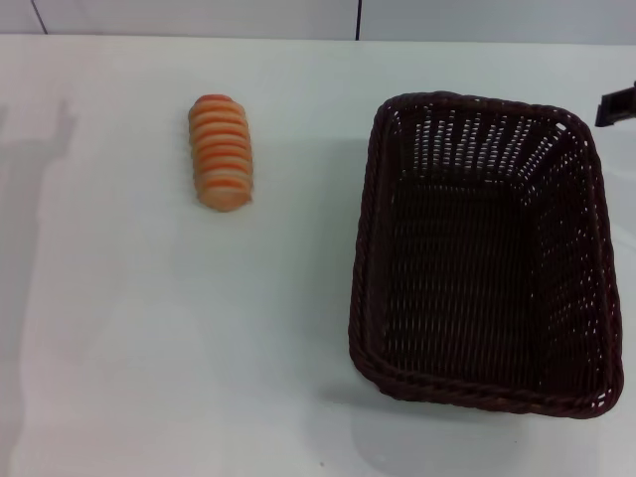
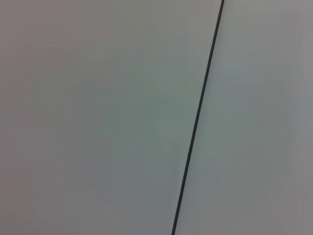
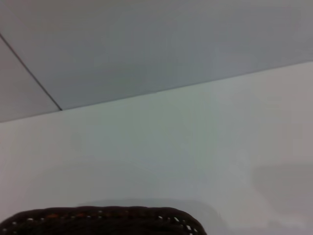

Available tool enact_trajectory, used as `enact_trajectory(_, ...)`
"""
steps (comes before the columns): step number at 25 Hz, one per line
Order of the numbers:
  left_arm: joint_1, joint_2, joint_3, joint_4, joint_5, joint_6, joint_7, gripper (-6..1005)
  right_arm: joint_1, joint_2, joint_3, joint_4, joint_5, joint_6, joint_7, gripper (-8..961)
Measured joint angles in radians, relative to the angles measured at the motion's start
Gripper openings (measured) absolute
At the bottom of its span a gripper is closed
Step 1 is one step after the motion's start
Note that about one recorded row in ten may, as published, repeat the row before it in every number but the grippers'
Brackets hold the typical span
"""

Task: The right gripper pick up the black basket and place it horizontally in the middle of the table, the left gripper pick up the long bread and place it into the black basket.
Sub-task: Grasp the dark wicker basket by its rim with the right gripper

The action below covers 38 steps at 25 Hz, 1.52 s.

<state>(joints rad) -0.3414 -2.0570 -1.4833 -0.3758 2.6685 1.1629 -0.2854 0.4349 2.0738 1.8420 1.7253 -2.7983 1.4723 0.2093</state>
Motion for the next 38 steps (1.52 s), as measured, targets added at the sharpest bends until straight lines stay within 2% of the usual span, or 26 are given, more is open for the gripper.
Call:
enact_trajectory(18,0.007,0.0,0.008,-0.004,0.001,0.006,0.0,847,-0.011,0.005,-0.078,-0.081,0.007,-0.034,0.001,645)
enact_trajectory(38,0.007,0.0,0.006,-0.003,0.002,0.009,0.0,847,-0.015,0.006,-0.094,-0.158,0.053,-0.078,0.006,643)
